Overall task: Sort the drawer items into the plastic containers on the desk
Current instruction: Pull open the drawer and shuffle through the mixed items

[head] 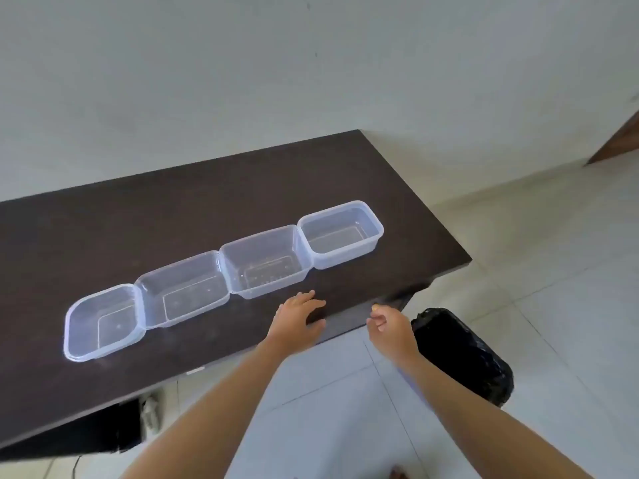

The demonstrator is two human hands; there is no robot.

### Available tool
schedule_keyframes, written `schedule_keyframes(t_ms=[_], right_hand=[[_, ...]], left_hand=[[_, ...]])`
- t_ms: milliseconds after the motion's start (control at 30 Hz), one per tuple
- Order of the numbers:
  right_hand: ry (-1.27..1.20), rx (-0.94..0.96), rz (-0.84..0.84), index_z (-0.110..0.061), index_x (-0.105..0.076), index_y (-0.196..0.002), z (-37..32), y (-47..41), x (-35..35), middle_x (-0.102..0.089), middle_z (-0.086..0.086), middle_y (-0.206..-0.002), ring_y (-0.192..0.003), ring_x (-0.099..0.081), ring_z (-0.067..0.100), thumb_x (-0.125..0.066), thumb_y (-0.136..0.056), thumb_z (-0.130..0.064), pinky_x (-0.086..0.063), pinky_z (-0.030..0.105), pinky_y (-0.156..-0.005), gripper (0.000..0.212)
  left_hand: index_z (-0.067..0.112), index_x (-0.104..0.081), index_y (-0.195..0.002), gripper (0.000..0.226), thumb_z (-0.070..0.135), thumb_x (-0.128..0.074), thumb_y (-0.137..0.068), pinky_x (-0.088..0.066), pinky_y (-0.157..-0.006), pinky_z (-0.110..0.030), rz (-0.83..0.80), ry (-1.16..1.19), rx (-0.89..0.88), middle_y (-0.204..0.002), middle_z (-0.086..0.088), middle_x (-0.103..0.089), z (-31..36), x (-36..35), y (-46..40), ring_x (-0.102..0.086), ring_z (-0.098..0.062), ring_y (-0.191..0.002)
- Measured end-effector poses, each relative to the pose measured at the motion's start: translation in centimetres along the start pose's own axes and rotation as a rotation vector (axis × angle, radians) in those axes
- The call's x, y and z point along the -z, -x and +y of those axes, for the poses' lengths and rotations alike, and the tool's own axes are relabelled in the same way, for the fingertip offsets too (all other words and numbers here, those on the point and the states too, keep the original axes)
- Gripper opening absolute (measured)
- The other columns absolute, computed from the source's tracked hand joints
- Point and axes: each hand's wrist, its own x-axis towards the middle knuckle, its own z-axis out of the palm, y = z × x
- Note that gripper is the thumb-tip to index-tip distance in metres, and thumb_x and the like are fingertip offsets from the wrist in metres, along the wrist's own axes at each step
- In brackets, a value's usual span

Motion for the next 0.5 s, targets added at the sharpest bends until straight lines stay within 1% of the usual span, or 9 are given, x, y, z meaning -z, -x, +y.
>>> schedule_keyframes(t_ms=[33, 100, 167, 233, 267, 333, 400, 433, 500], right_hand=[[-0.052, -0.053, 0.024, -0.006, -0.065, -0.1, 0.9, -0.2, -0.2, -0.069, 0.01, -0.102, -0.079, -0.06, 0.019, -0.06, -0.086, -0.014, -0.045, 0.026, -0.074, 0.017], [-0.11, -0.173, 0.07, -0.007, -0.064, -0.103, 2.5, -0.8, -0.6, -0.069, 0.01, -0.099, -0.08, -0.06, 0.018, -0.061, -0.086, -0.015, -0.044, 0.025, -0.075, 0.019], [-0.184, -0.267, 0.115, -0.007, -0.062, -0.106, 4.0, -1.2, -1.2, -0.069, 0.009, -0.1, -0.082, -0.06, 0.018, -0.063, -0.087, -0.018, -0.045, 0.026, -0.077, 0.022], [-0.31, -0.33, 0.173, -0.009, -0.061, -0.11, 5.0, -2.1, -1.9, -0.069, 0.009, -0.104, -0.085, -0.061, 0.017, -0.066, -0.086, -0.019, -0.05, 0.033, -0.082, 0.027], [-0.353, -0.346, 0.192, -0.01, -0.061, -0.111, 5.3, -2.5, -2.2, -0.068, 0.008, -0.105, -0.086, -0.062, 0.016, -0.068, -0.085, -0.019, -0.051, 0.033, -0.084, 0.029], [-0.459, -0.369, 0.219, -0.014, -0.061, -0.112, 5.7, -3.3, -2.9, -0.067, 0.003, -0.106, -0.088, -0.063, 0.014, -0.072, -0.082, -0.02, -0.05, 0.029, -0.083, 0.032], [-0.56, -0.372, 0.226, -0.021, -0.062, -0.109, 5.4, -4.1, -3.4, -0.067, -0.001, -0.103, -0.088, -0.065, 0.013, -0.074, -0.081, -0.022, -0.05, 0.027, -0.081, 0.031], [-0.608, -0.367, 0.225, -0.022, -0.063, -0.107, 5.4, -4.6, -3.7, -0.068, -0.001, -0.101, -0.087, -0.066, 0.012, -0.075, -0.08, -0.02, -0.051, 0.025, -0.08, 0.029], [-0.661, -0.358, 0.238, -0.017, -0.066, -0.105, 5.5, -5.3, -4.3, -0.071, 0.002, -0.098, -0.084, -0.066, 0.01, -0.075, -0.079, -0.013, -0.051, 0.016, -0.074, 0.027]], left_hand=[[0.036, -0.045, -0.136, 0.043, 0.038, -0.05, -0.093, -0.01, -0.118, -0.052, -0.017, -0.026, 0.011, -0.156, 0.011, -0.022, -0.2, -0.5, -0.3, -0.014, -0.019, -0.147], [0.042, -0.045, -0.135, 0.041, 0.036, -0.05, -0.094, -0.002, -0.117, -0.053, 0.022, -0.055, 0.03, -0.157, 0.016, -0.017, -0.6, -1.7, -0.9, -0.008, -0.016, -0.147], [0.046, -0.047, -0.132, 0.039, 0.033, -0.051, -0.095, 0.0, -0.117, -0.051, 0.086, -0.038, 0.056, -0.156, 0.019, -0.017, -0.8, -2.6, -0.9, -0.008, -0.014, -0.147], [0.047, -0.052, -0.127, 0.037, 0.029, -0.051, -0.095, -0.001, -0.117, -0.05, 0.133, -0.016, 0.069, -0.154, 0.021, -0.022, -0.9, -3.1, -1.3, -0.012, -0.013, -0.146], [0.047, -0.054, -0.125, 0.036, 0.027, -0.051, -0.095, -0.003, -0.117, -0.049, 0.151, -0.008, 0.076, -0.153, 0.021, -0.024, -0.8, -3.0, -1.5, -0.014, -0.013, -0.146], [0.047, -0.057, -0.122, 0.036, 0.024, -0.052, -0.094, -0.004, -0.117, -0.05, 0.173, 0.002, 0.097, -0.152, 0.021, -0.028, -0.7, -3.0, -1.7, -0.017, -0.013, -0.145], [0.045, -0.06, -0.119, 0.036, 0.021, -0.055, -0.093, -0.005, -0.117, -0.05, 0.197, 0.015, 0.107, -0.15, 0.021, -0.032, -0.6, -3.2, -1.7, -0.02, -0.014, -0.145], [0.045, -0.061, -0.118, 0.036, 0.02, -0.056, -0.093, -0.006, -0.117, -0.05, 0.209, 0.017, 0.112, -0.15, 0.021, -0.033, -0.7, -3.3, -1.8, -0.021, -0.014, -0.144], [0.046, -0.061, -0.117, 0.036, 0.019, -0.057, -0.092, -0.006, -0.117, -0.05, 0.219, 0.014, 0.123, -0.149, 0.022, -0.034, -0.7, -3.4, -1.9, -0.022, -0.014, -0.144]])
